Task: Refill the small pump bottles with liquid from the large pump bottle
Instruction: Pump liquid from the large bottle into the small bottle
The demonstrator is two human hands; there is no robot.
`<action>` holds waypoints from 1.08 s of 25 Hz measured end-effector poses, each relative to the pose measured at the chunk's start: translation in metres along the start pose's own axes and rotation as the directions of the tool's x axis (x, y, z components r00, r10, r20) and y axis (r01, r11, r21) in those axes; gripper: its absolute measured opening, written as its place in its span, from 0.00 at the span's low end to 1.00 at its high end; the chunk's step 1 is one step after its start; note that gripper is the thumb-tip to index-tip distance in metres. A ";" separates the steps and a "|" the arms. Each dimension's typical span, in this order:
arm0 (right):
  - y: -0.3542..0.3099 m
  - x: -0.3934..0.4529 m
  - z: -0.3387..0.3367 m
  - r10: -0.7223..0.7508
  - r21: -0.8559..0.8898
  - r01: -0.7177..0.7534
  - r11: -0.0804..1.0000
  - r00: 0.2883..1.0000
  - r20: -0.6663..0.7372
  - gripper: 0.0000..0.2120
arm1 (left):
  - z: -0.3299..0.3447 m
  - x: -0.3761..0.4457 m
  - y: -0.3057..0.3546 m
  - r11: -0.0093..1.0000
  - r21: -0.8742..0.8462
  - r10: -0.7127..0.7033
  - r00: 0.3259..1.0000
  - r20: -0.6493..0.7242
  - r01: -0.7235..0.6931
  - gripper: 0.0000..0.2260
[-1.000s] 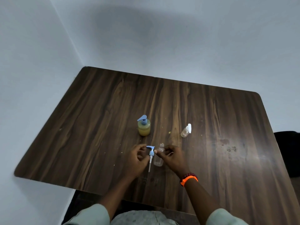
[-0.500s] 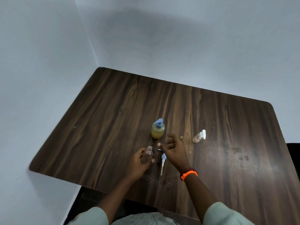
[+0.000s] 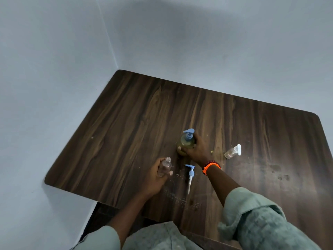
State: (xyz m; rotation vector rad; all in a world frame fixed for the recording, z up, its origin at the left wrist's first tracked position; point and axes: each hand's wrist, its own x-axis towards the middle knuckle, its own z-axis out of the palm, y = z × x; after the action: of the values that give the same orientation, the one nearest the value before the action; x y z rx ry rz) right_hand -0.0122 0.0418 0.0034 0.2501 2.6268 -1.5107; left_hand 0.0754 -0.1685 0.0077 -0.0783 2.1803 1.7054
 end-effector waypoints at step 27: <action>-0.018 -0.228 -0.043 0.108 0.791 -0.417 0.447 0.903 0.416 0.30 | 0.016 -0.038 0.058 0.991 -0.135 0.030 0.922 0.387 0.024 0.20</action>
State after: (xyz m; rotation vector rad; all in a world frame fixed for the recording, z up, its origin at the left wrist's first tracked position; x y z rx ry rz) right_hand 0.2075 0.0496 0.0792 0.4248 1.2560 -2.3686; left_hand 0.0991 -0.1444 0.0706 0.2121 1.7728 1.7011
